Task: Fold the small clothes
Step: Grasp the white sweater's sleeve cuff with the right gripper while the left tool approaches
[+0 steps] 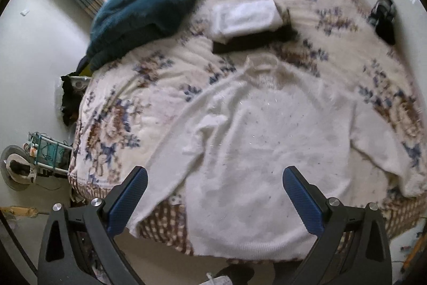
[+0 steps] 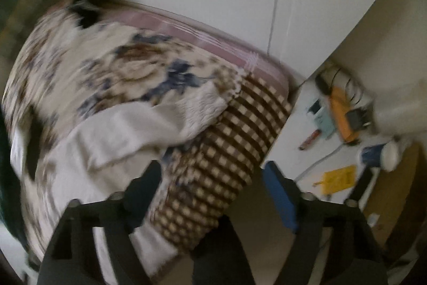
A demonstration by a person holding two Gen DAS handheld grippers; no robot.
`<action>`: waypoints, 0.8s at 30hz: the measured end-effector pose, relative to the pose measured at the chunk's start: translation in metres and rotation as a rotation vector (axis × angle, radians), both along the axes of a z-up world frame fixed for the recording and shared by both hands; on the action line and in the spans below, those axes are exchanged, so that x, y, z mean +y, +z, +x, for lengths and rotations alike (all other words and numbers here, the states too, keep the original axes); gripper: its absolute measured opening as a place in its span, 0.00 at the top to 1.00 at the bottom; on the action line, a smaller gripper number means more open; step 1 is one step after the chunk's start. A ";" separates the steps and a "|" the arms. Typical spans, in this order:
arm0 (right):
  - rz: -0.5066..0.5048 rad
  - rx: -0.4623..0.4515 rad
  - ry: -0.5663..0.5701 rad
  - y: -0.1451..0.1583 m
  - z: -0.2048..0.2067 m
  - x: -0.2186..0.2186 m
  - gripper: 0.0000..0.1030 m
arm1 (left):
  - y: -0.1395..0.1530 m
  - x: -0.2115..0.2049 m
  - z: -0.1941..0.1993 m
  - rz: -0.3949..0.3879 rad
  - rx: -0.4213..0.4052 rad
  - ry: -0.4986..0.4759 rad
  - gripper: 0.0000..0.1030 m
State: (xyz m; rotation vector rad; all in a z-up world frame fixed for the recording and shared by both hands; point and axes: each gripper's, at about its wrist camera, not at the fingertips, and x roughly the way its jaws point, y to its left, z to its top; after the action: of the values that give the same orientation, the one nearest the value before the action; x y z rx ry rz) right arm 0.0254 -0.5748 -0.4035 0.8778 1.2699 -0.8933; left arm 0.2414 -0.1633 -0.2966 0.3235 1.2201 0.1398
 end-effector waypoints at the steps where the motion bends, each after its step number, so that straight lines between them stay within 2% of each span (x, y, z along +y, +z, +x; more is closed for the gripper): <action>1: -0.006 0.016 -0.015 -0.027 0.004 -0.018 0.27 | -0.018 -0.005 0.007 0.009 0.019 0.000 0.00; 3: -0.011 0.032 -0.013 -0.080 0.020 -0.042 0.27 | -0.060 -0.019 0.023 0.031 0.051 0.011 0.00; 6: 0.033 0.062 0.024 -0.157 0.042 -0.070 0.26 | -0.101 -0.026 0.034 0.038 0.080 0.036 0.00; 9: 0.099 0.077 0.062 -0.215 0.058 -0.082 0.26 | -0.144 -0.036 0.045 0.048 0.114 0.053 0.00; 10: 0.128 0.068 0.065 -0.230 0.060 -0.083 0.34 | -0.162 -0.040 0.049 0.056 0.128 0.054 0.00; 11: 0.132 0.038 0.064 -0.236 0.060 -0.084 0.60 | -0.174 -0.045 0.051 0.057 0.135 0.051 0.00; 13: 0.055 0.024 0.064 -0.228 0.056 -0.082 0.92 | -0.190 -0.051 0.055 0.064 0.146 0.044 0.00; 16: -0.061 0.052 -0.007 -0.212 0.037 -0.089 0.93 | -0.207 -0.059 0.058 0.048 0.153 0.031 0.00; 17: -0.068 0.066 -0.032 -0.213 0.028 -0.094 0.93 | -0.211 -0.062 0.059 0.047 0.155 0.021 0.00; 19: 0.016 0.064 -0.055 -0.228 0.017 -0.102 0.88 | -0.219 -0.067 0.061 0.042 0.158 0.006 0.00; 20: 0.059 0.048 -0.067 -0.233 0.014 -0.104 0.76 | -0.223 -0.069 0.061 0.040 0.164 -0.004 0.00; 21: 0.075 0.036 -0.084 -0.232 0.010 -0.106 0.68 | -0.225 -0.071 0.061 0.039 0.166 -0.010 0.00; 22: 0.064 0.006 -0.116 -0.228 0.002 -0.107 0.56 | -0.227 -0.072 0.061 0.037 0.165 -0.015 0.00; 23: 0.048 -0.028 -0.162 -0.223 -0.008 -0.107 0.50 | -0.228 -0.071 0.061 0.033 0.161 -0.019 0.00; 24: 0.051 -0.068 -0.219 -0.220 -0.017 -0.107 0.49 | -0.229 -0.070 0.061 0.031 0.158 -0.020 0.00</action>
State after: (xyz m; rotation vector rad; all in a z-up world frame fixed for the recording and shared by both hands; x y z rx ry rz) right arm 0.0083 -0.6817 -0.6236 1.0942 1.1571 -0.9981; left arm 0.3028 -0.2329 -0.5260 0.3790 1.3712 0.1175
